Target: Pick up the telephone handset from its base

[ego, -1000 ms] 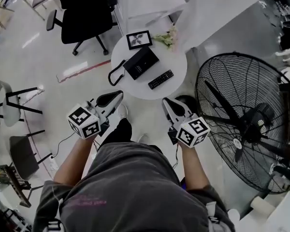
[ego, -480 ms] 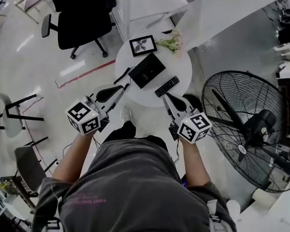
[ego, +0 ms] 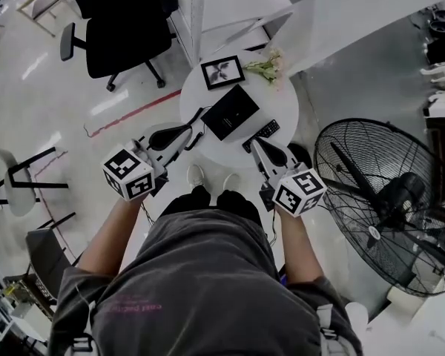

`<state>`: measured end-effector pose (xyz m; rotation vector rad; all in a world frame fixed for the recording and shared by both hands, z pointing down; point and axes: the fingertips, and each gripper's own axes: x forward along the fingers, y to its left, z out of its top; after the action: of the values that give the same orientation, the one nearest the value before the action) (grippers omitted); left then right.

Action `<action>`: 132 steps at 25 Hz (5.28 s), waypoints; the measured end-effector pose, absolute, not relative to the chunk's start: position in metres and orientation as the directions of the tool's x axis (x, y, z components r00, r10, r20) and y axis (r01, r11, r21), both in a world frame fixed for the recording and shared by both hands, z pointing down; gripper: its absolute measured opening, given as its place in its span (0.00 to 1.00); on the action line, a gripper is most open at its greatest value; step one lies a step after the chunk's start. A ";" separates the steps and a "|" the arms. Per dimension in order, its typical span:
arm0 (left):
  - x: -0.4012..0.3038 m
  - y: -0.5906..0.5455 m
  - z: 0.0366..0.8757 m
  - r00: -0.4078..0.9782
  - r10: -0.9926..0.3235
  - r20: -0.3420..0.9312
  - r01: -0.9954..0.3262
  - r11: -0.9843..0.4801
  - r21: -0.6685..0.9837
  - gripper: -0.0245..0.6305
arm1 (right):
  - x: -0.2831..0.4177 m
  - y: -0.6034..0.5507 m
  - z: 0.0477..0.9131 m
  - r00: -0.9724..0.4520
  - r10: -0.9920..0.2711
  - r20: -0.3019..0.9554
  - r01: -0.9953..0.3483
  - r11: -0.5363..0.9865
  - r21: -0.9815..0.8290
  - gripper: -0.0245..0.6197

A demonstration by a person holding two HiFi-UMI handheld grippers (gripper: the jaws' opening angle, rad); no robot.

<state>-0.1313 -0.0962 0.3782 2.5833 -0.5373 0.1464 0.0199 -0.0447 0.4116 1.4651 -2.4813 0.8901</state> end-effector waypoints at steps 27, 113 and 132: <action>-0.039 -0.177 0.494 0.863 -0.326 0.385 -0.488 -0.734 0.473 0.06 | 0.095 -0.137 0.475 -0.623 -0.662 0.416 -0.761 0.391 -0.517 0.07; -0.024 -0.187 0.555 0.918 -0.042 0.393 -0.290 -0.747 0.598 0.16 | 0.114 -0.118 0.520 -0.589 -0.643 0.489 -0.785 0.312 -0.535 0.07; -0.064 -0.151 0.425 0.957 -0.196 0.215 -0.281 -0.812 0.512 0.16 | 0.092 -0.094 0.450 -0.532 -0.735 0.420 -0.825 0.338 -0.454 0.07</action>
<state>-0.0640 -0.1507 0.4253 2.5437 -0.3371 0.2040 0.0923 -0.0940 0.4501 1.4398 -2.4512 0.9615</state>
